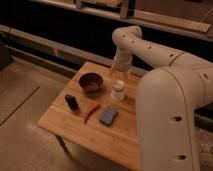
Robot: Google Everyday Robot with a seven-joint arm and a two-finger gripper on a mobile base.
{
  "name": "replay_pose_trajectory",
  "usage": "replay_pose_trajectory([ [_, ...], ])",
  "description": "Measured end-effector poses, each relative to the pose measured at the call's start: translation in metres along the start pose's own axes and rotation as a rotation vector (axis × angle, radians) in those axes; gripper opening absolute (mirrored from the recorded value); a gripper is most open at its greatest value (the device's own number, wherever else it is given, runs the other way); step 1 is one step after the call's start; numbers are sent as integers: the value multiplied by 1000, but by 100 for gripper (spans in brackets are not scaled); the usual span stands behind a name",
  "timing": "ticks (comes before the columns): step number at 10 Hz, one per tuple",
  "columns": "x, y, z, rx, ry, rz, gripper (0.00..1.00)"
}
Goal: Place the ceramic cup over the eraser
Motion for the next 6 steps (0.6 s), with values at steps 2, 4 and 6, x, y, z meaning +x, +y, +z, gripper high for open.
replay_pose_trajectory([
  [2, 0, -1, 9, 19, 4, -1, 65],
  [4, 4, 0, 20, 29, 18, -1, 65],
  [6, 5, 3, 24, 31, 17, -9, 65],
])
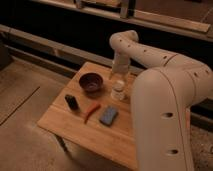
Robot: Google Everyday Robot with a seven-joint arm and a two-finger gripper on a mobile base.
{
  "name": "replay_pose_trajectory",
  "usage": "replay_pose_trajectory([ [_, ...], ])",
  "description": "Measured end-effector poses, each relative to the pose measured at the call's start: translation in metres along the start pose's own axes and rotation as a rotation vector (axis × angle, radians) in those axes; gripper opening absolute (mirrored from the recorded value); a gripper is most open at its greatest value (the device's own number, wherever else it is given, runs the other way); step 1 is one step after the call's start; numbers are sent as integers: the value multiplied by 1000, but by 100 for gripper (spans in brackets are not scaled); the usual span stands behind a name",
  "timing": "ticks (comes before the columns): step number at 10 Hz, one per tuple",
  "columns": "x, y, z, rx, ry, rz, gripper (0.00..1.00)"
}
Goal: Place the ceramic cup over the eraser
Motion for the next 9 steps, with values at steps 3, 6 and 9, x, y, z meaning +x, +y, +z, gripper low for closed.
replay_pose_trajectory([
  [3, 3, -4, 12, 9, -6, -6, 65],
  [6, 6, -11, 23, 20, -12, -4, 61],
  [9, 0, -10, 18, 22, -84, -19, 32],
])
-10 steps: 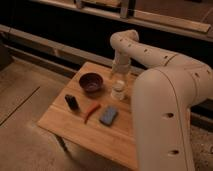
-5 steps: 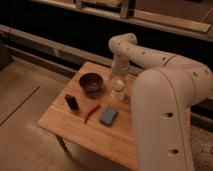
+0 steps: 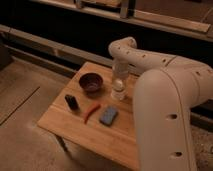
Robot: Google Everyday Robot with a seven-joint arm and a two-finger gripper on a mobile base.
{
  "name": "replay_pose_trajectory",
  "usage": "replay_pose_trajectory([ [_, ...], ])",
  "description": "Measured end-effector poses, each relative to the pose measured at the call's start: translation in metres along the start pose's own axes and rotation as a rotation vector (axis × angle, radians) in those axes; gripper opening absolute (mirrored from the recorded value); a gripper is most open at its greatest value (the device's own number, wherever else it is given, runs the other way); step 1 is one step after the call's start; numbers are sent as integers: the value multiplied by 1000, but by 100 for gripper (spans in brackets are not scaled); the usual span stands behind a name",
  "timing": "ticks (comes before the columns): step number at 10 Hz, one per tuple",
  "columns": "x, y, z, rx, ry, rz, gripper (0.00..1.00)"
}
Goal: Place the ceramic cup over the eraser
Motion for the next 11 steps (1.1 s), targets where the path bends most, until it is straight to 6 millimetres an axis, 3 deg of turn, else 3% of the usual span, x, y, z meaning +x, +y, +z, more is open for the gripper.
replay_pose_trajectory([
  [3, 6, 3, -2, 6, -28, -16, 3],
  [5, 10, 8, -7, 6, -45, -27, 0],
  [8, 14, 21, -48, -29, -148, -52, 0],
  [11, 29, 17, -109, -59, -300, -46, 0],
])
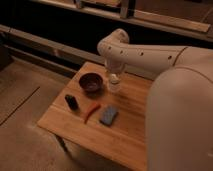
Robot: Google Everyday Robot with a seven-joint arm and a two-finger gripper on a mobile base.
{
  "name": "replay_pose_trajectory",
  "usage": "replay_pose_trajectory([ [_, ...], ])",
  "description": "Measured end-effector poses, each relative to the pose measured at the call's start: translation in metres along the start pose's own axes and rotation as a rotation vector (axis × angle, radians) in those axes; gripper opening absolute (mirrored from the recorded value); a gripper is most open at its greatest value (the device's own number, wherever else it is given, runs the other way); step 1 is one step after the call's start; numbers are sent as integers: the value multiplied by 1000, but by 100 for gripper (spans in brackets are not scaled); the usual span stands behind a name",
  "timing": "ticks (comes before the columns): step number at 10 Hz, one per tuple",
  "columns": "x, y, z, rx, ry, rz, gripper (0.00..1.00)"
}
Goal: Place the ceramic cup over the eraser
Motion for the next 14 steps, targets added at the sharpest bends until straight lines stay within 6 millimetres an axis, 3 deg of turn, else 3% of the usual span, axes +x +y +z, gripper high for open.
replay_pose_trajectory([
  [2, 1, -15, -38, 7, -84, 32, 0],
  [5, 4, -18, -49, 0, -94, 40, 0],
  [7, 27, 16, -79, -84, -73, -55, 0],
  [9, 63, 70, -125, -235, -15, -217, 0],
  [10, 71, 85, -142, -290, 10, -267, 0],
  [12, 76, 103, -166, -383, 59, -339, 0],
  [14, 73, 104, -173, -408, 81, -371, 0],
])
